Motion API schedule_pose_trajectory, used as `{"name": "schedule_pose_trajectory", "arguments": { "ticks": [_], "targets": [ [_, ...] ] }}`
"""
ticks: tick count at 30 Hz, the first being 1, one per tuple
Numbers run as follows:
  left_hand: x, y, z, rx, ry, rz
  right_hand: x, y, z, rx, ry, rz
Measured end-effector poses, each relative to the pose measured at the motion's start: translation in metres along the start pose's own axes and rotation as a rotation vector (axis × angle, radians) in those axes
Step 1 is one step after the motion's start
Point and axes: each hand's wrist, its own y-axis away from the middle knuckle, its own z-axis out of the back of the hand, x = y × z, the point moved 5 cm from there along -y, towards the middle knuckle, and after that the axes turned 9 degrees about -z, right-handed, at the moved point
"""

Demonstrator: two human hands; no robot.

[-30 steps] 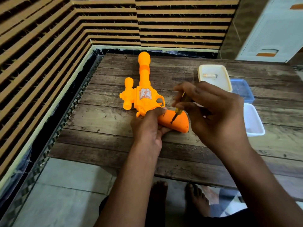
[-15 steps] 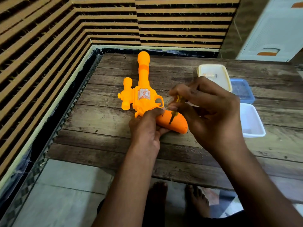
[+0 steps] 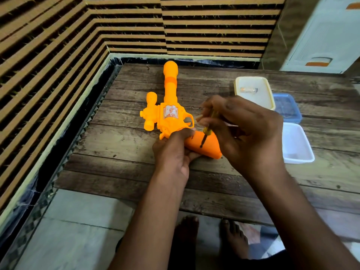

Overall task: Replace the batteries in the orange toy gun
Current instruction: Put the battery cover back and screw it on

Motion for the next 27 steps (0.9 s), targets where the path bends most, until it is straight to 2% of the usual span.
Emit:
{"name": "schedule_pose_trajectory", "arguments": {
  "ticks": [4, 10, 13, 18, 23, 27],
  "targets": [
    [-0.001, 0.0, -0.001, 0.016, -0.009, -0.007, -0.002, 0.002, 0.001, -0.047, 0.055, 0.026],
    [-0.003, 0.002, -0.002, 0.015, 0.0, -0.013, -0.008, 0.003, -0.008, 0.157, -0.218, -0.098],
    [-0.003, 0.002, -0.001, -0.003, -0.01, -0.007, -0.014, 0.002, -0.006, 0.12, -0.224, -0.146],
    [-0.002, 0.002, -0.001, 0.003, -0.006, -0.007, -0.008, 0.004, -0.008, 0.03, -0.121, -0.091],
    [-0.003, 0.002, -0.001, 0.006, -0.003, -0.012, -0.009, 0.002, -0.007, 0.11, -0.273, -0.11],
    [-0.002, 0.001, 0.001, -0.01, -0.022, -0.004, -0.013, 0.004, -0.005, 0.043, -0.23, -0.16]
  ]
}}
